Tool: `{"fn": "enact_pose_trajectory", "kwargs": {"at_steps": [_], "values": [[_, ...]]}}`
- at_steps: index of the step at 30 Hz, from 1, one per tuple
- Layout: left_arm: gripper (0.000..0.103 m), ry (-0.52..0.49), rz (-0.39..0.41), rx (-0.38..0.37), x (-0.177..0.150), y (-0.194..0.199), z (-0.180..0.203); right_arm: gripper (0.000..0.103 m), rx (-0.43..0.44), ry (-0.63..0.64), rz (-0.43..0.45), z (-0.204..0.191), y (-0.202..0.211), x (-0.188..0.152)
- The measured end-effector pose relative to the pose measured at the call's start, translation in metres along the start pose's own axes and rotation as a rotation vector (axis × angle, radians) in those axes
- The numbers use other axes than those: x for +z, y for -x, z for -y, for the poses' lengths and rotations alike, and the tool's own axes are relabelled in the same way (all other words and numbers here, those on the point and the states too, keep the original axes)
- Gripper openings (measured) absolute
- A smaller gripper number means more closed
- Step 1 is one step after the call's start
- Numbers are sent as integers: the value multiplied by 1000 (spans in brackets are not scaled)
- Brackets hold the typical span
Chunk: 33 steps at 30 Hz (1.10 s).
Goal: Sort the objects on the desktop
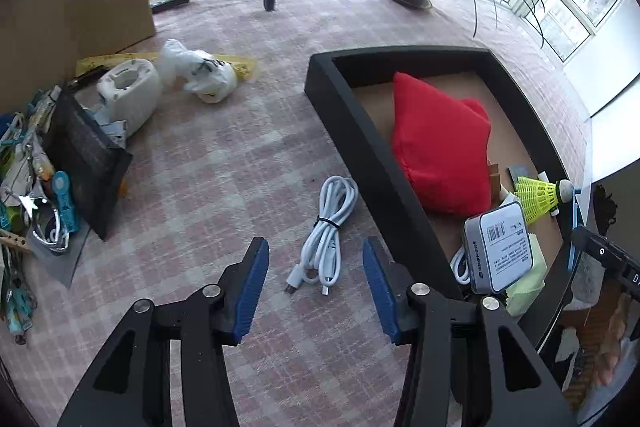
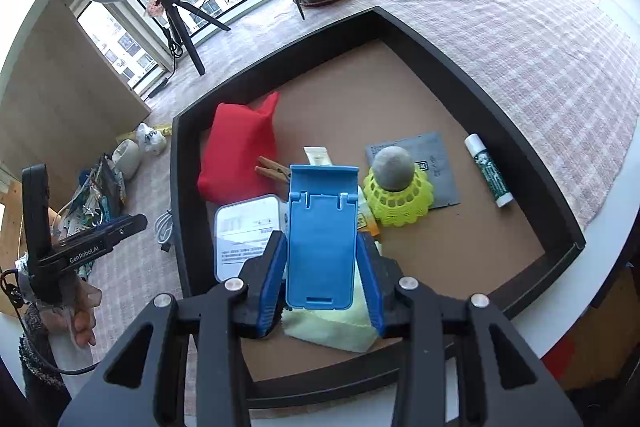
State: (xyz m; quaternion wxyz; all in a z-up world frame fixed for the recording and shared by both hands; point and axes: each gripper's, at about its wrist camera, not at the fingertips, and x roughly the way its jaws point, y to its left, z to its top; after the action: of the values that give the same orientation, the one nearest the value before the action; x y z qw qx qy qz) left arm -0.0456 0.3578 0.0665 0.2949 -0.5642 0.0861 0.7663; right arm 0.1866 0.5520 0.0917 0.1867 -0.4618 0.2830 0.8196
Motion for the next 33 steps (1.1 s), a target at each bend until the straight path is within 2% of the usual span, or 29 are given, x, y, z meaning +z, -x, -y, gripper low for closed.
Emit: {"fn": "enact_pose_trajectory", "kwargs": {"at_steps": [7, 10, 11, 12, 20, 21, 24, 27, 29, 33], "values": [[46, -25, -59, 48, 0, -30, 9, 36, -17, 4, 13, 5, 7, -1], [36, -22, -66, 52, -2, -38, 8, 36, -30, -5, 18, 12, 10, -1], [25, -23, -69, 52, -4, -40, 7, 36, -35, -10, 19, 16, 10, -1], [24, -22, -66, 52, -5, -41, 7, 36, -42, -16, 21, 20, 11, -1], [23, 38, 3, 34, -2, -19, -5, 36, -78, -34, 24, 46, 13, 10], [14, 49, 16, 29, 1, -13, -5, 36, -79, -30, 22, 48, 13, 13], [14, 71, 62, 7, 12, 8, 2, 36, -80, -14, 17, 52, 11, 25], [10, 46, 104, 21, 20, 21, 17, 36, -68, 15, 17, 52, 11, 37], [0, 47, 118, 5, 30, 26, 28, 36, -70, 39, 15, 51, 9, 45], [0, 50, 146, 32, 42, 31, 36, 36, -61, 59, 10, 55, 4, 62]]}}
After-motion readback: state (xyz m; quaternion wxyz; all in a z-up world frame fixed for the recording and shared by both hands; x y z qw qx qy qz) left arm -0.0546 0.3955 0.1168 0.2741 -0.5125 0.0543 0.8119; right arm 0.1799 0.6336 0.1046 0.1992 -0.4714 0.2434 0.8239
